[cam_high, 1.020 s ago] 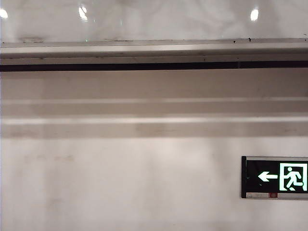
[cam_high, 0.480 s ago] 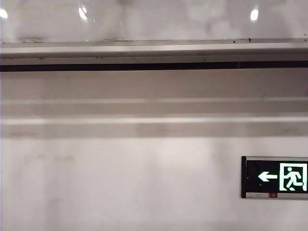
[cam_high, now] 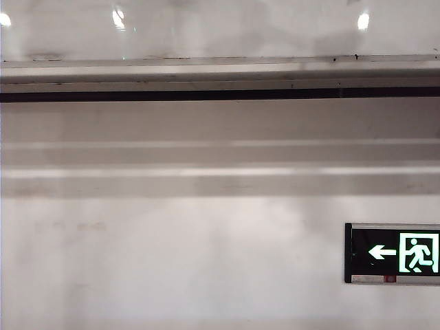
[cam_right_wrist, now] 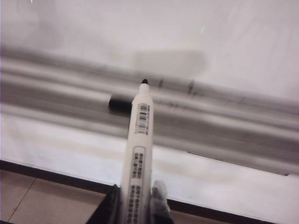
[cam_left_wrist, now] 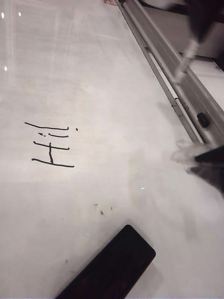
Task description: Take a marker from the whiteboard tray, write "Hi!" on the whiteboard, and then put the marker back vertically into the whiteboard tray.
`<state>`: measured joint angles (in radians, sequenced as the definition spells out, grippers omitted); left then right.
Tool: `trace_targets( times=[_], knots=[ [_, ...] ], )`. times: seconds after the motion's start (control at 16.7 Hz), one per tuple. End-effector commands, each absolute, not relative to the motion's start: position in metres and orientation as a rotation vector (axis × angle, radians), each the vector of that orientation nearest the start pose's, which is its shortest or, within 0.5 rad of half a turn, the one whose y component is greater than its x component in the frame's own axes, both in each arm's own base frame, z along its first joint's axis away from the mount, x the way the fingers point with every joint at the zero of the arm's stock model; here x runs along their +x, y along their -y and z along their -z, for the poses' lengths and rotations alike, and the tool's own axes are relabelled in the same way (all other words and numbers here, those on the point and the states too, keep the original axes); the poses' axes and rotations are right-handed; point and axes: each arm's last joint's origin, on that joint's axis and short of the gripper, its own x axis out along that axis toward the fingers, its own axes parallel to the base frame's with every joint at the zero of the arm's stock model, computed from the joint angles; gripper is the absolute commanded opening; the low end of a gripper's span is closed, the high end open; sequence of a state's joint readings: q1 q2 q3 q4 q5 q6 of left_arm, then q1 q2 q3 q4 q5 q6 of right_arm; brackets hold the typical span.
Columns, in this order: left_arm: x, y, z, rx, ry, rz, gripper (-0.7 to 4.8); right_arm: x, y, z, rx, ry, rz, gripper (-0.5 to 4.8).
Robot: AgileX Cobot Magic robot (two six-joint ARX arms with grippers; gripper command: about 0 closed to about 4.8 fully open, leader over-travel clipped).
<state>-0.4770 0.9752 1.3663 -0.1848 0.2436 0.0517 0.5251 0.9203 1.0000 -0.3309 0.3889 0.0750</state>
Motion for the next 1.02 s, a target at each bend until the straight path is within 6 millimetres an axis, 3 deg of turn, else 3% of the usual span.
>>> trace_targets(
  times=[0.06,0.54,1.02],
  knots=[
    [0.146,0.084,-0.492,0.022,0.234,0.72,-0.07,0.18,-0.092,-0.352,0.022,-0.134,-0.133,-0.01],
    [0.146,0.084,-0.491,0.023,0.223,0.721,-0.06,0.218,-0.082,-0.327,0.009,-0.192,-0.042,-0.01],
    [0.146,0.084,-0.491,0.023,0.223,0.721,-0.06,0.231,-0.081,-0.321,0.007,-0.227,-0.061,-0.01]
  ],
)
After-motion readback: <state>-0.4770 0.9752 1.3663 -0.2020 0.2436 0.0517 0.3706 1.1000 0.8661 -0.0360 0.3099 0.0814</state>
